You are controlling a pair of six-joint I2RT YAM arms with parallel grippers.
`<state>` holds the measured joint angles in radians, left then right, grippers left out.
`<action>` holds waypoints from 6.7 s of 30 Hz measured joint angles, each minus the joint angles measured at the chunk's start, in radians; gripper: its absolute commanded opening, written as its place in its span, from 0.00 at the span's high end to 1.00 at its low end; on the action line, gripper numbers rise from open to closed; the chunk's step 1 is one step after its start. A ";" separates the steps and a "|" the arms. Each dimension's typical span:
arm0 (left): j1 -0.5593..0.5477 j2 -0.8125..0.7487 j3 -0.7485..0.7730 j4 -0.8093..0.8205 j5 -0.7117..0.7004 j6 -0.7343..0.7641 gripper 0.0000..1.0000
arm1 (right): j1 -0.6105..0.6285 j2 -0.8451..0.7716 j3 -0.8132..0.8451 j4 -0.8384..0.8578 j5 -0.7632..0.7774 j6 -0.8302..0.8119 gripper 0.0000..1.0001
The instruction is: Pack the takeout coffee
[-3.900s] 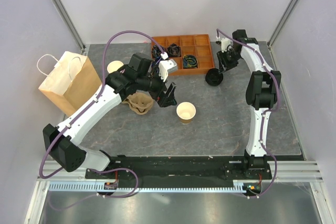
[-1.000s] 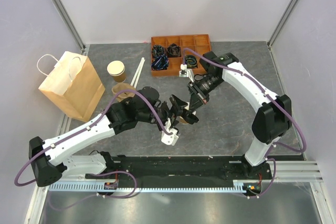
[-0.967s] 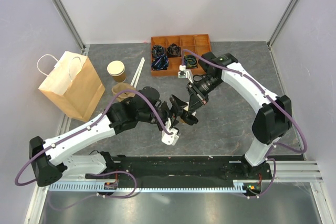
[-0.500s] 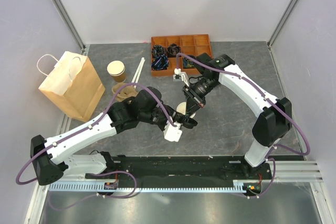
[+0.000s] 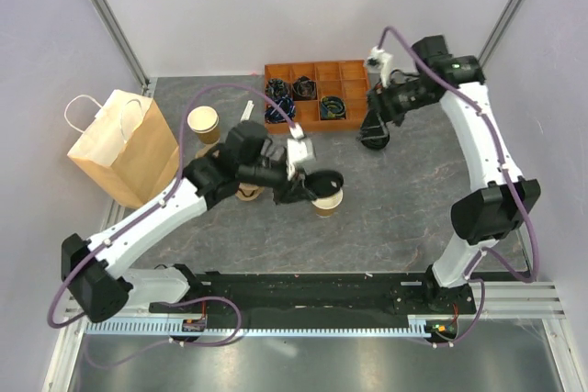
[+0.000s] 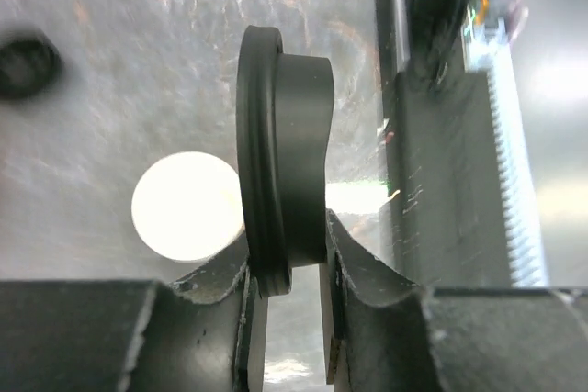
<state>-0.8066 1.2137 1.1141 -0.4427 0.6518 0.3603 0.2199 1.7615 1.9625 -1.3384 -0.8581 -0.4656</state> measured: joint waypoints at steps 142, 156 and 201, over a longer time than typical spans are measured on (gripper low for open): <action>0.582 -0.087 0.140 -0.152 0.222 -0.526 0.00 | 0.288 -0.104 -0.604 0.571 0.414 0.074 0.98; 0.582 -0.086 0.127 -0.139 0.222 -0.527 0.00 | 0.288 -0.077 -0.604 0.575 0.406 0.078 0.85; 0.504 0.035 -0.105 0.068 0.353 -0.599 0.53 | 0.200 -0.089 -0.746 0.731 -0.040 0.442 0.73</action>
<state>-0.3027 1.2488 1.0096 -0.3748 1.0046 -0.2386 0.4198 1.6722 1.2167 -0.6071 -0.8978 -0.0238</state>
